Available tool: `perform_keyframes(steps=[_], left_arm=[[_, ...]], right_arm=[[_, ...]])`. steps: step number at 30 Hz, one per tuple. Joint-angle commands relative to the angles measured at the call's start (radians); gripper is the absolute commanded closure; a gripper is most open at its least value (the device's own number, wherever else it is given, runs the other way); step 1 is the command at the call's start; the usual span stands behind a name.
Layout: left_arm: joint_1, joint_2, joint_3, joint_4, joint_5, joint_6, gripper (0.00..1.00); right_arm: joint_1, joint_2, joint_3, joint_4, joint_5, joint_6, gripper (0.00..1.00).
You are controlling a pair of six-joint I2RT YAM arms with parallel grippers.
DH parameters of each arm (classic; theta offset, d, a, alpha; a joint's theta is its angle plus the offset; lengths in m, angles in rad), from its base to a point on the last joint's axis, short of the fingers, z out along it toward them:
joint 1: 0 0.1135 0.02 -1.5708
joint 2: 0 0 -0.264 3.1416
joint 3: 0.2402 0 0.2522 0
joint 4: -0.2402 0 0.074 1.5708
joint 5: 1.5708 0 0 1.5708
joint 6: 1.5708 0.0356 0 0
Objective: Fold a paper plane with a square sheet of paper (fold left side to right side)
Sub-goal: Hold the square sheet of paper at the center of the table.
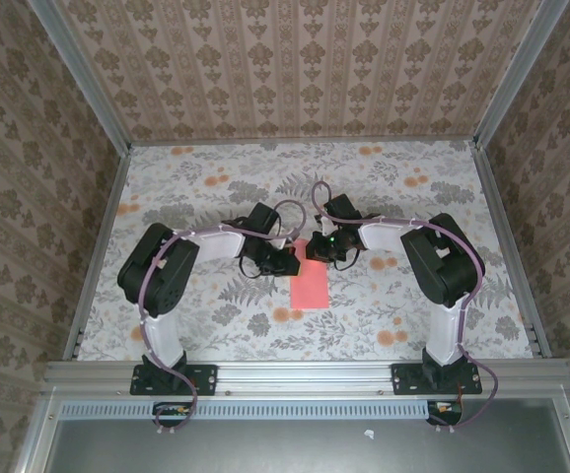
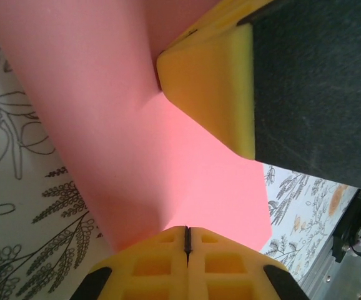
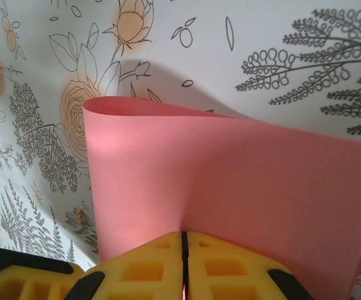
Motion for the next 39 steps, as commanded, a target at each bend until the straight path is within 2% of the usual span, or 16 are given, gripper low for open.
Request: perform_keyframes(steps=[1,11,14,18,23,26,30,39], left_arm=[[-0.013,0.023,0.027,-0.042,-0.017,0.028,1.00],[-0.031,0.039,0.000,-0.073,-0.108,0.005,1.00],[-0.033,0.031,-0.017,-0.068,-0.117,-0.003,1.00],[-0.035,0.024,-0.025,-0.065,-0.120,-0.010,1.00],[-0.035,0.025,-0.018,-0.066,-0.121,-0.011,1.00],[-0.038,0.024,-0.015,-0.067,-0.122,-0.011,1.00],[-0.040,0.022,-0.012,-0.067,-0.123,-0.012,1.00],[-0.040,0.021,-0.002,-0.076,-0.123,-0.007,1.00]], right_arm=[[-0.006,0.044,-0.001,-0.058,0.062,-0.023,0.91],[-0.007,-0.019,0.010,-0.007,0.046,-0.035,0.87],[-0.008,-0.091,-0.002,0.011,0.063,-0.041,0.83],[-0.008,-0.213,-0.029,-0.055,0.089,-0.078,0.78],[0.003,-0.378,-0.151,-0.135,0.079,-0.072,0.82],[0.033,-0.433,-0.250,-0.110,0.036,-0.017,0.87],[0.078,-0.412,-0.329,-0.038,0.004,0.054,0.88],[0.118,-0.271,-0.309,-0.039,-0.025,0.072,0.89]])
